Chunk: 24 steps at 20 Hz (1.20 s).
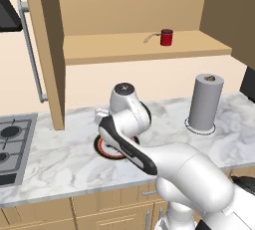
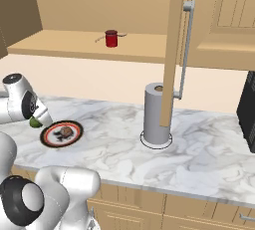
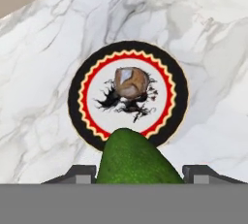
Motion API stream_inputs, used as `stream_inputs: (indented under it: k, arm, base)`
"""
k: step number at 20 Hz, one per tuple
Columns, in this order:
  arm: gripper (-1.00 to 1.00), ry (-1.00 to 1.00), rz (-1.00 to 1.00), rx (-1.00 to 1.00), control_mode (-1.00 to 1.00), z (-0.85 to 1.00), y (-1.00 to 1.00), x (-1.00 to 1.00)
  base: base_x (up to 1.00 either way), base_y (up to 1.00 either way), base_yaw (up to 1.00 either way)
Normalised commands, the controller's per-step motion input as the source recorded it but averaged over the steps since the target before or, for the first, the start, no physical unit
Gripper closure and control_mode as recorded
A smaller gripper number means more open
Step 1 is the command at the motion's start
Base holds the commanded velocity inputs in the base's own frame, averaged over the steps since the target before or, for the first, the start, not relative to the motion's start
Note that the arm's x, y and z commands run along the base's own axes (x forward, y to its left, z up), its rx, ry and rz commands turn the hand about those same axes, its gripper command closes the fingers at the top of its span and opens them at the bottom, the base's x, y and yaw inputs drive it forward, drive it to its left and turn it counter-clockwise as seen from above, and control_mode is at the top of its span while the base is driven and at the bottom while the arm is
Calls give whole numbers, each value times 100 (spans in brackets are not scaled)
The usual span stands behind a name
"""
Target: Pick the avocado and bread from the counter and place them on the plate. Then pick the jam from the cabinet and place it next to the plate. Lastly close the cabinet door.
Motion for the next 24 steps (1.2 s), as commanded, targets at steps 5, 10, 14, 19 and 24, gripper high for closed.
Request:
stream_inputs:
  k: [5, 10, 14, 19, 24]
  arm:
    - [100, 2, 0, -1, -100, -49, -11, -2]
    - [100, 0, 0, -3, -100, -45, -17, -6]
    - [100, 0, 0, 0, -100, -20, -9, 3]
    - [100, 0, 0, 0, -100, -9, 0, 15]
    - [100, 0, 0, 0, -100, -3, 0, 30]
  base:
    - [0, 0, 0]
    - [0, 0, 0]
    - [0, 0, 0]
    - [0, 0, 0]
    - [0, 0, 0]
